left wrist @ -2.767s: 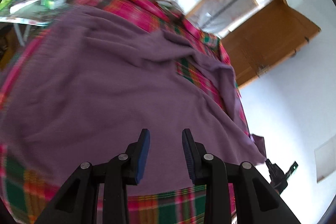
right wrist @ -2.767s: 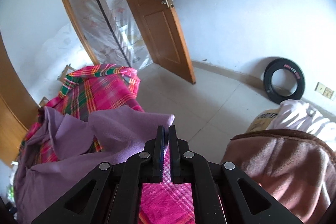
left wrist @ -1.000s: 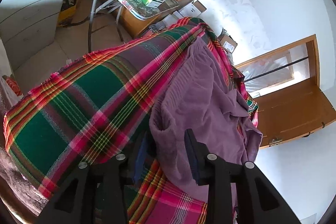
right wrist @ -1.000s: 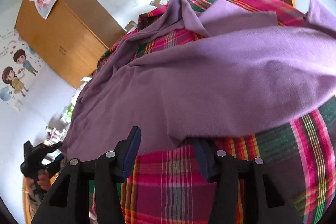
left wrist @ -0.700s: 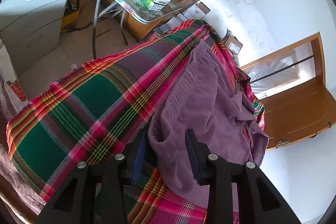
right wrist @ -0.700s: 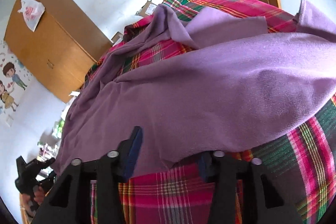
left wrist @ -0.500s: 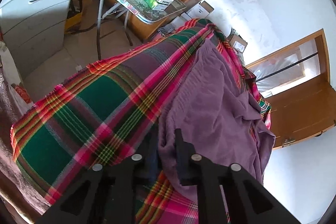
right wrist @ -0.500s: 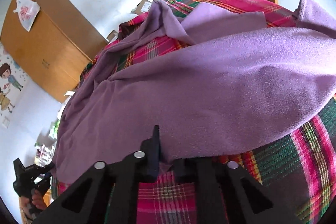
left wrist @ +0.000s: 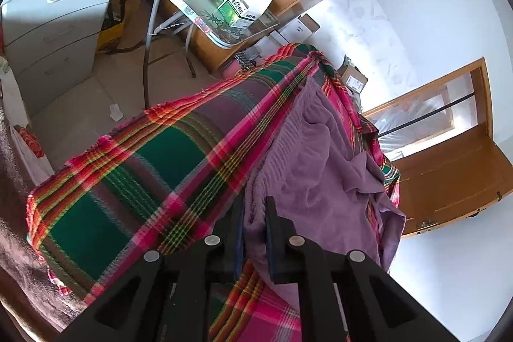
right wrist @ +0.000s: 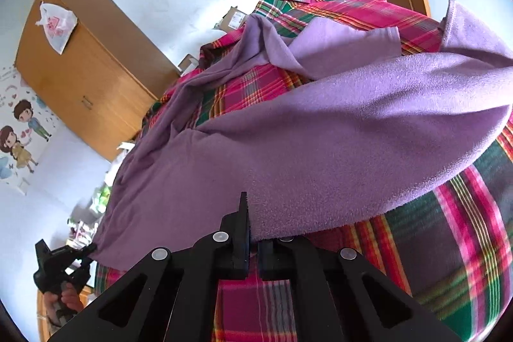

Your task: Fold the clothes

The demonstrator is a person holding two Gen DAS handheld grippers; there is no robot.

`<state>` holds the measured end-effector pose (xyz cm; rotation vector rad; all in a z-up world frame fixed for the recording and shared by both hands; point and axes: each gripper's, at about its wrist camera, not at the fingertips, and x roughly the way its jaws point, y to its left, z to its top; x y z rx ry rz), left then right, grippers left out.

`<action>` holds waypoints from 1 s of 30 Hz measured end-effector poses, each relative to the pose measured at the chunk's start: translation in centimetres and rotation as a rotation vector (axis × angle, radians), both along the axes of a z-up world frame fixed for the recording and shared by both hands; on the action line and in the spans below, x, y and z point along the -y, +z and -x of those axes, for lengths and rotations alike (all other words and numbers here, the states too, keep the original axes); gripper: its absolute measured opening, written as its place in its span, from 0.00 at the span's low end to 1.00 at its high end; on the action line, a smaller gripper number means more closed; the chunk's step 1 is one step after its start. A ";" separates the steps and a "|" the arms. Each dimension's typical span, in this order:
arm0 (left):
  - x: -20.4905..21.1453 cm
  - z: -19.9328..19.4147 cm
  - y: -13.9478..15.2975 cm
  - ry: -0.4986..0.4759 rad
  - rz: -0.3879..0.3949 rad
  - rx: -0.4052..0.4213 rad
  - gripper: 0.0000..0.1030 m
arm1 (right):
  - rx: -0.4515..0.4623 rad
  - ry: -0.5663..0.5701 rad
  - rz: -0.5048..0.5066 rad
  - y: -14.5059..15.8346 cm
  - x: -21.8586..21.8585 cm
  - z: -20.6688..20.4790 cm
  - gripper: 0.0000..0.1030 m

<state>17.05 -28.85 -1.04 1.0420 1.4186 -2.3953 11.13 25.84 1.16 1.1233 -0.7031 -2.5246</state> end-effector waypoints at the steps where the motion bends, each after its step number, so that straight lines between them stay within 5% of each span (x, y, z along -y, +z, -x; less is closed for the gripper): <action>1: 0.1 -0.2 0.0 0.003 -0.005 -0.003 0.11 | 0.007 0.002 0.006 -0.1 0.0 -0.1 0.03; 30: 0.8 -2.8 -1.3 0.033 -0.039 0.032 0.11 | 0.081 0.004 0.021 -1.7 -0.7 0.0 0.03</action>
